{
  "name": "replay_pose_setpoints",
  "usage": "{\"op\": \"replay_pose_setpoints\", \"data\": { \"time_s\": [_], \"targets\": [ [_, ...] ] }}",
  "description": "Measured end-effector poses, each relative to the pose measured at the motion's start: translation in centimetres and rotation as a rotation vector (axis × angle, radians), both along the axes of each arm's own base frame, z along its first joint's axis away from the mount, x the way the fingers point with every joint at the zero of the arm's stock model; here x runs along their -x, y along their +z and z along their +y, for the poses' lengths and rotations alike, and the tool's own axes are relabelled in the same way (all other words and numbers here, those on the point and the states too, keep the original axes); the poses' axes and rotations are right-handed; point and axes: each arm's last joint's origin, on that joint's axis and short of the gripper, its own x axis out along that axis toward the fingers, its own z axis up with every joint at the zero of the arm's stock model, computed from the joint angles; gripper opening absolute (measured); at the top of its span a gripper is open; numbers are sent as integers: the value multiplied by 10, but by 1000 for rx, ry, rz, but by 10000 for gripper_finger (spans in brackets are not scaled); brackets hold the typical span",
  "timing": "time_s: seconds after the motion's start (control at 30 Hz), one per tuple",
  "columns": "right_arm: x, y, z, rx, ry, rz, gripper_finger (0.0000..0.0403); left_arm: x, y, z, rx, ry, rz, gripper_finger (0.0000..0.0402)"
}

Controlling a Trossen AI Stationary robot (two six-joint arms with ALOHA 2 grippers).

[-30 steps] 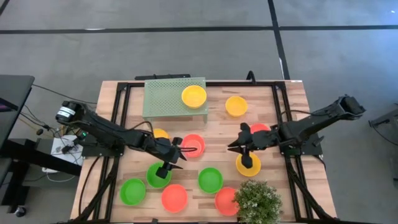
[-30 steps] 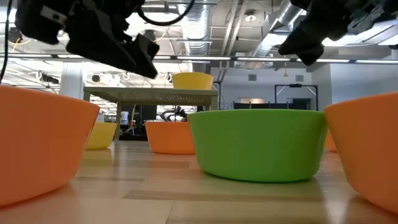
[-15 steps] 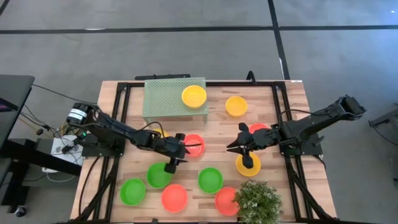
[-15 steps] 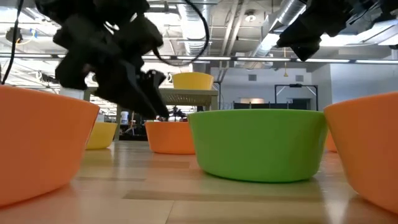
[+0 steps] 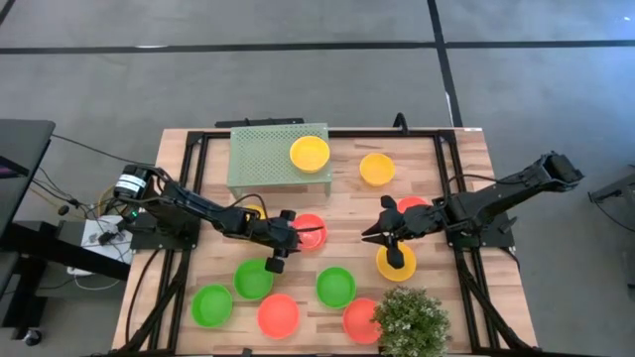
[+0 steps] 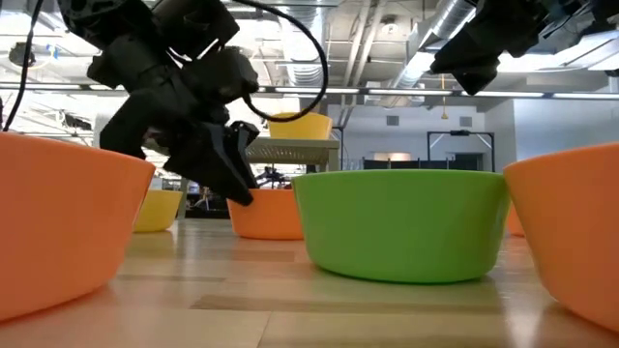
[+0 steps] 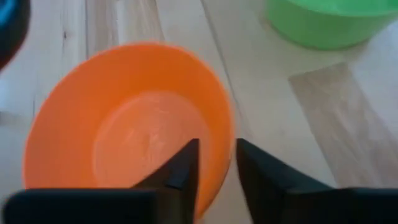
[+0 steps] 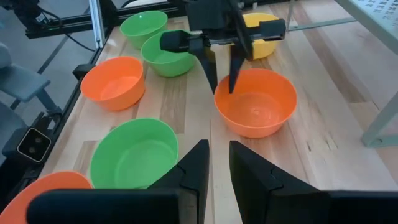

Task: Pick & Place Mini bowls
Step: Put the orange bowl on the shelf

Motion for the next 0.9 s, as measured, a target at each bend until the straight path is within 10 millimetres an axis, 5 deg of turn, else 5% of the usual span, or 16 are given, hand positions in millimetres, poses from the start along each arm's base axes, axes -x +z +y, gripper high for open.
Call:
{"op": "replay_pose_setpoints", "data": {
  "time_s": [0.13,0.37,0.57,0.9],
  "targets": [
    [0,0,0,0,0,0,58,2,9,-3,-2,-13,-31,13],
    [0,0,0,-1,0,0,58,18,53,-16,8,-43,-184,7],
    [0,0,0,-1,-1,0,58,52,99,-19,4,-44,-287,7],
    [-1,2,0,-7,-1,-19,58,85,149,9,-236,94,-277,7]
  ]
}}
